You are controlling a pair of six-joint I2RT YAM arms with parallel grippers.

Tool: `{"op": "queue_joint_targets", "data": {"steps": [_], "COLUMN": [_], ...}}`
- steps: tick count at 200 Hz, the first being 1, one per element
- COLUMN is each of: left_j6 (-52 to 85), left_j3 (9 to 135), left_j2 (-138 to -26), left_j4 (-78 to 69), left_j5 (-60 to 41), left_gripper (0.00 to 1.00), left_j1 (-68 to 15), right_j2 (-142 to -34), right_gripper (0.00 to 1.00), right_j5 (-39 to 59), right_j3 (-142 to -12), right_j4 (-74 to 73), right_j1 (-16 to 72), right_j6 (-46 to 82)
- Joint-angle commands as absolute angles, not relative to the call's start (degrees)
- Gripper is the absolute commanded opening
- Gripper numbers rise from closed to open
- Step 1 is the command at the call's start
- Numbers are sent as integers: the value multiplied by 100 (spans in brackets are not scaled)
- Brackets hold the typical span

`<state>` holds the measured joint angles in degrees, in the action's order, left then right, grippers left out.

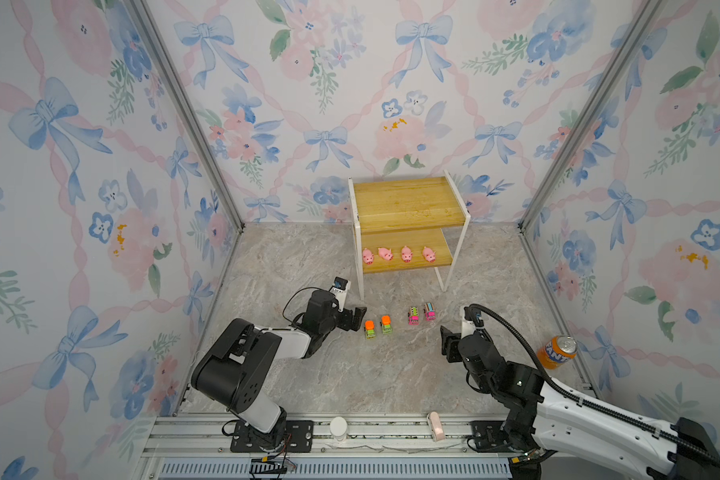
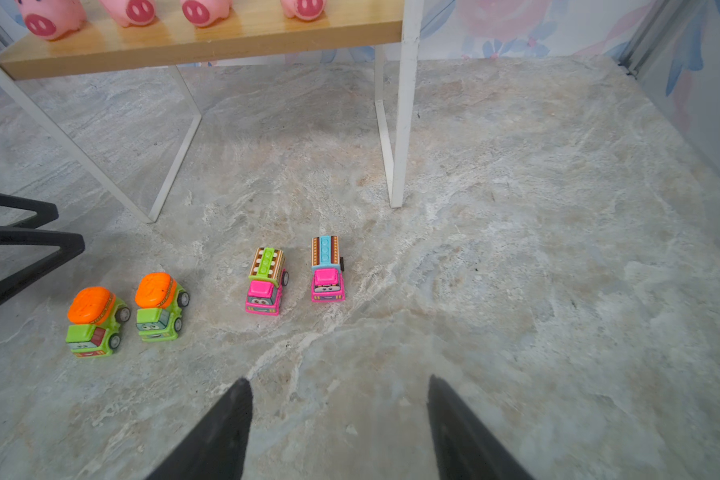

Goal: Place and organize the plastic toys onto the shelf
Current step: 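Lower the open right gripper onto the pink truck with blue top and close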

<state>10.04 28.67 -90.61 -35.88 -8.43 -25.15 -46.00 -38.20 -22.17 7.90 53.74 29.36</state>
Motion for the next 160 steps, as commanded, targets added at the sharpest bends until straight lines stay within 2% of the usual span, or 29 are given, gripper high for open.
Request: {"op": "queue_joint_targets", "data": {"steps": [1,55,107,160], "left_j6": [883,893,912,943], "left_j3": [2945,2988,3044,3082], "left_j2": [-9058,-9093,-9225,-9238], "left_j4": [-3568,-3586,-3595,-3595], "left_j5": [-876,-852,-798,-766], "left_gripper": [98,98,98,98], "left_j1": [-2562,-2588,-2635,-2678], "right_j2": [-4785,-5043,-5293,-6322], "right_gripper": [69,71,71,72], "right_j5": [-3925,-3847,-3152,-2398], "right_j3": [-2391,-2166,-1910,-1983], "right_j4": [612,410,66,-779], "right_j1": [5450,5385,4800,4239], "right_j6": [2886,2981,3024,2886]}}
